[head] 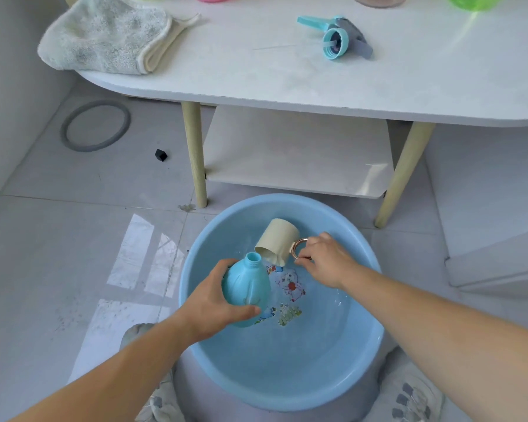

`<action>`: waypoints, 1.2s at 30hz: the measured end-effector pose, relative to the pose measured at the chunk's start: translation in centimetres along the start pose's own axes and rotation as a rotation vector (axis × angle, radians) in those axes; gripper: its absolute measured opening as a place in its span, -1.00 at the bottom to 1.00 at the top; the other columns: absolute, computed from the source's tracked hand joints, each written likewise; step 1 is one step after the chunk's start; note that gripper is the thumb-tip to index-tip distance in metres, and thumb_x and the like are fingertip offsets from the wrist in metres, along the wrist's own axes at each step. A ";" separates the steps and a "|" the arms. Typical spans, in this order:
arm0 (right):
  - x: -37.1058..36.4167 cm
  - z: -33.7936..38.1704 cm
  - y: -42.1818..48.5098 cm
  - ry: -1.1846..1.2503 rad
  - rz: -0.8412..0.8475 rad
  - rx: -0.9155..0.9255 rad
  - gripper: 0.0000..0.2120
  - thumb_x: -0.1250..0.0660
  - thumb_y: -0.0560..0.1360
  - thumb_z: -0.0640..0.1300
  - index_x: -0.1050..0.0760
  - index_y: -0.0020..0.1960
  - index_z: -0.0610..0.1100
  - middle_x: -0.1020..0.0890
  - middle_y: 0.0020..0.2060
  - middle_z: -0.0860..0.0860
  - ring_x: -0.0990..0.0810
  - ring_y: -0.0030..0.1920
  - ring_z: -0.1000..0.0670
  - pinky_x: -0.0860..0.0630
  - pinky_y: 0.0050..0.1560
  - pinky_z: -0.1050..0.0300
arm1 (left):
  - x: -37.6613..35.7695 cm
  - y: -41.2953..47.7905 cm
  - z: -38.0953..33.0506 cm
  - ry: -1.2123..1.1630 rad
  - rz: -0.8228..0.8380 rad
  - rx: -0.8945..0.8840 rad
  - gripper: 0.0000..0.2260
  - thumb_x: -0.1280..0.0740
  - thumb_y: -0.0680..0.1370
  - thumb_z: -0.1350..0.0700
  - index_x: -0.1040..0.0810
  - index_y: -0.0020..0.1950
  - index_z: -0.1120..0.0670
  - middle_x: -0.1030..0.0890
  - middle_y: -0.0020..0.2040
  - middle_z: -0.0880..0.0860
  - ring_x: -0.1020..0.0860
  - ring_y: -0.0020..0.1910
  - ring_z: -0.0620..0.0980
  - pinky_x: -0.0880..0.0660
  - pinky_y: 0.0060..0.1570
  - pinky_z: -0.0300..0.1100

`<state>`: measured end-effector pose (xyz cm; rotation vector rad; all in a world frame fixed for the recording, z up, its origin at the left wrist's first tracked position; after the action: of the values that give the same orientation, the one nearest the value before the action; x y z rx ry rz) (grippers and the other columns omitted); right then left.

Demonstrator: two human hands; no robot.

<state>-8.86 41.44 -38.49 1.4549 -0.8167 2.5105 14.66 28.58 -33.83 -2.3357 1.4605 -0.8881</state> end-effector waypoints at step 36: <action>7.7 3.4 -4.1 0.924 -0.064 -0.207 -0.75 -0.38 0.56 -0.03 -0.67 -0.18 -0.17 -0.70 -0.20 -0.02 -0.64 -0.11 0.00 -0.59 0.18 -0.05 | 1.9 -2.1 -2.7 -0.047 -0.053 -0.098 -0.32 -0.67 0.32 0.06 -0.40 0.31 -0.17 -0.62 0.12 -0.12 -0.64 0.03 -0.15 -0.60 -0.08 -0.27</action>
<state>-8.88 41.96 -29.13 0.1658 -0.7624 2.5174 15.16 28.18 -30.01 -2.4588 1.4608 -0.7859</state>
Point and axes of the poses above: each hand's wrist, its own y-axis towards the middle knuckle, its own x-axis out of the back of the hand, z = x × y, the point moved 2 cm from there along y, towards the middle knuckle
